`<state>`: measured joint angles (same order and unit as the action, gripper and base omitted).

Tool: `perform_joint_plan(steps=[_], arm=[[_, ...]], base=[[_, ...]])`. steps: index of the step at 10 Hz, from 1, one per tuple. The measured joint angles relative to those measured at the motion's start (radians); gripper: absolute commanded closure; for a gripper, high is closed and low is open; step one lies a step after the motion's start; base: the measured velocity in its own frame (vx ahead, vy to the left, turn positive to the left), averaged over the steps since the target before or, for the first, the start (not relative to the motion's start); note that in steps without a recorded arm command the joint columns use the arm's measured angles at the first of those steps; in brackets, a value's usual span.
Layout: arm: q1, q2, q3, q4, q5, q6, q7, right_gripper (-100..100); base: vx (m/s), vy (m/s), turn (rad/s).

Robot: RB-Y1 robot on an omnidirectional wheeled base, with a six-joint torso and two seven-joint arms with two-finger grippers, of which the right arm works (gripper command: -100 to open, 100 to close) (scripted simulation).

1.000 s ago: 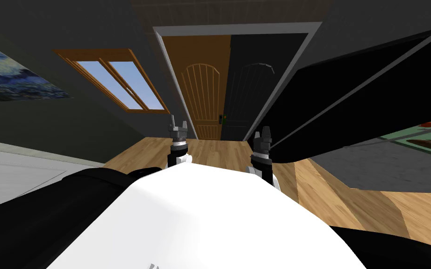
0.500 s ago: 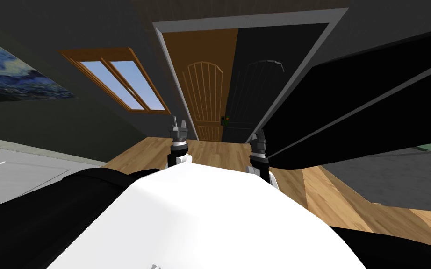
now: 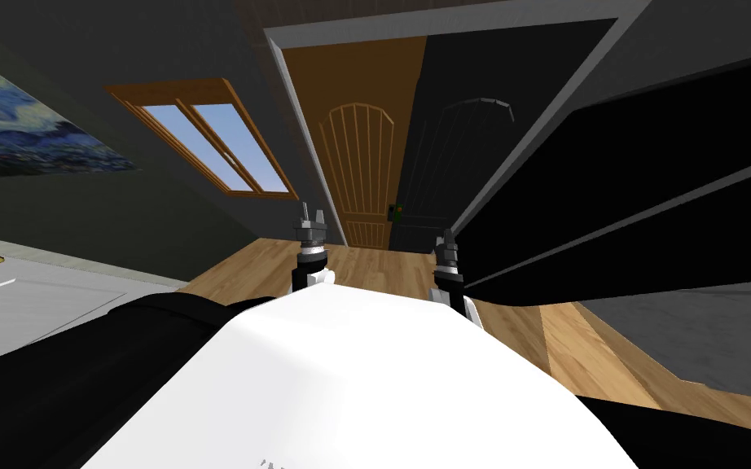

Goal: Pull the door open

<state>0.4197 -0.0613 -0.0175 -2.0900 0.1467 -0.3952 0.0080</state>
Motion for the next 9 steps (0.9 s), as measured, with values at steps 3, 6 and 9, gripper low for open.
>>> perform_joint_plan(steps=[3, 6, 9], arm=[[-0.029, -0.012, -0.021, 0.063, 0.014, 0.018, -0.041, -100], [-0.054, -0.025, -0.045, 0.135, 0.022, 0.017, -0.077, -100], [-0.083, -0.03, -0.063, 0.194, 0.04, 0.043, -0.119, -100]], base=[[0.127, 0.006, 0.051], [0.122, 0.029, 0.066], [0.135, 0.016, 0.064]])
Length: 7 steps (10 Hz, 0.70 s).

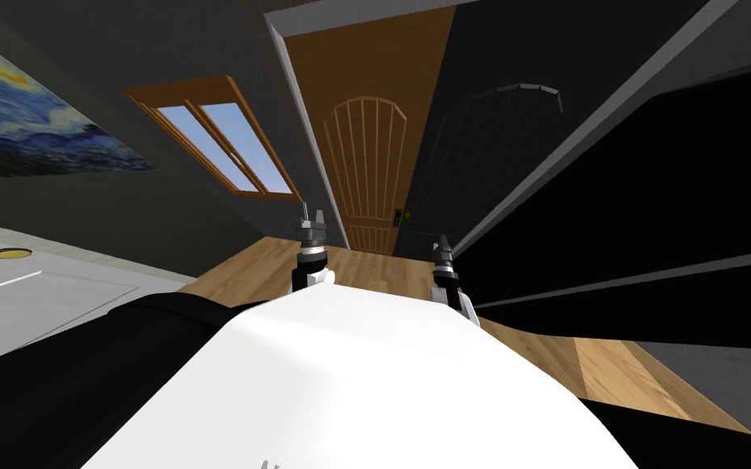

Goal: Pull the door open

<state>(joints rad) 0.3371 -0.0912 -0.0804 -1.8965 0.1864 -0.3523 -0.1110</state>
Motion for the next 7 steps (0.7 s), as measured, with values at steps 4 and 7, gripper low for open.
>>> perform_joint_plan(steps=[4, 7], arm=[[-0.028, -0.005, -0.023, 0.082, 0.009, -0.012, -0.031, -100], [-0.062, -0.015, -0.046, 0.151, 0.021, 0.006, -0.074, -100]], base=[[0.087, 0.009, 0.057], [0.133, 0.016, 0.064]])
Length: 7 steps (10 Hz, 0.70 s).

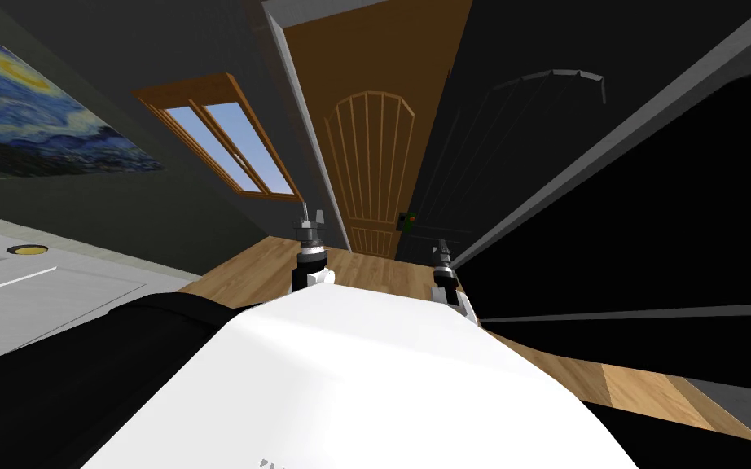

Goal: Pull the door open

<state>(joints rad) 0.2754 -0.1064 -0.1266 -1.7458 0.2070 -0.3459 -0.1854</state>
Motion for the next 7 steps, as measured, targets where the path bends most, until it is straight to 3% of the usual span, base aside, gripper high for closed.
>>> perform_joint_plan(steps=[3, 7], arm=[[-0.014, 0.002, -0.013, 0.045, 0.011, 0.007, -0.028, -100], [-0.055, 0.0, -0.04, 0.141, 0.027, 0.011, -0.072, -100]], base=[[0.1, 0.014, 0.052], [0.124, 0.004, 0.065]])
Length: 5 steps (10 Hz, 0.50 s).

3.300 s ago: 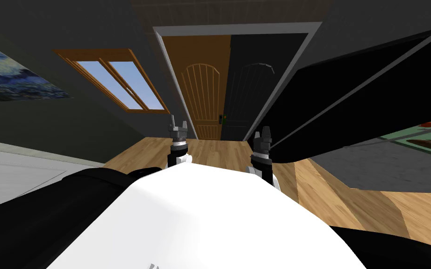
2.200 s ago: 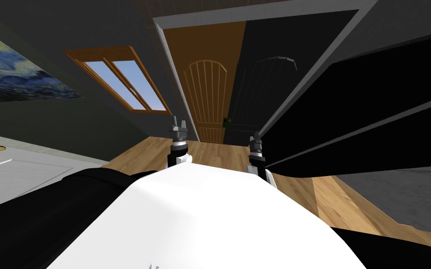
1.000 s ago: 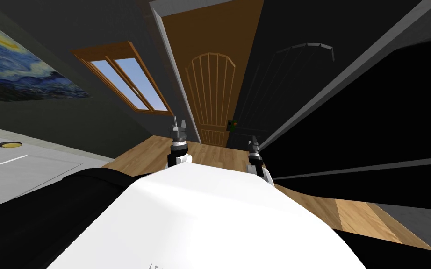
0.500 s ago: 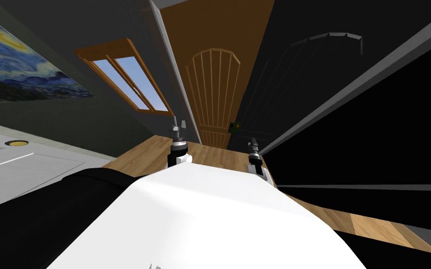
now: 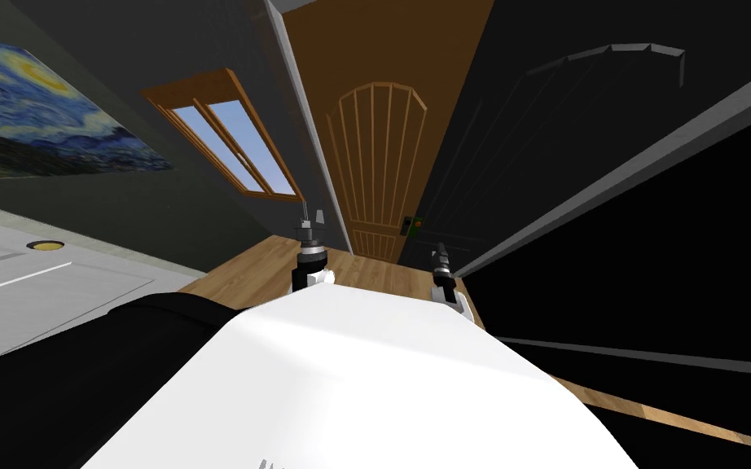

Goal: Pull the door open

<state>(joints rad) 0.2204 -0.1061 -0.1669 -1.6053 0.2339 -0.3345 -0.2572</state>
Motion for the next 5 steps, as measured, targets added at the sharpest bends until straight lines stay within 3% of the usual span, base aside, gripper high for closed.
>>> perform_joint_plan(steps=[5], arm=[[-0.04, -0.004, -0.032, 0.103, 0.016, 0.008, -0.058, -100]], base=[[0.145, 0.007, 0.069]])
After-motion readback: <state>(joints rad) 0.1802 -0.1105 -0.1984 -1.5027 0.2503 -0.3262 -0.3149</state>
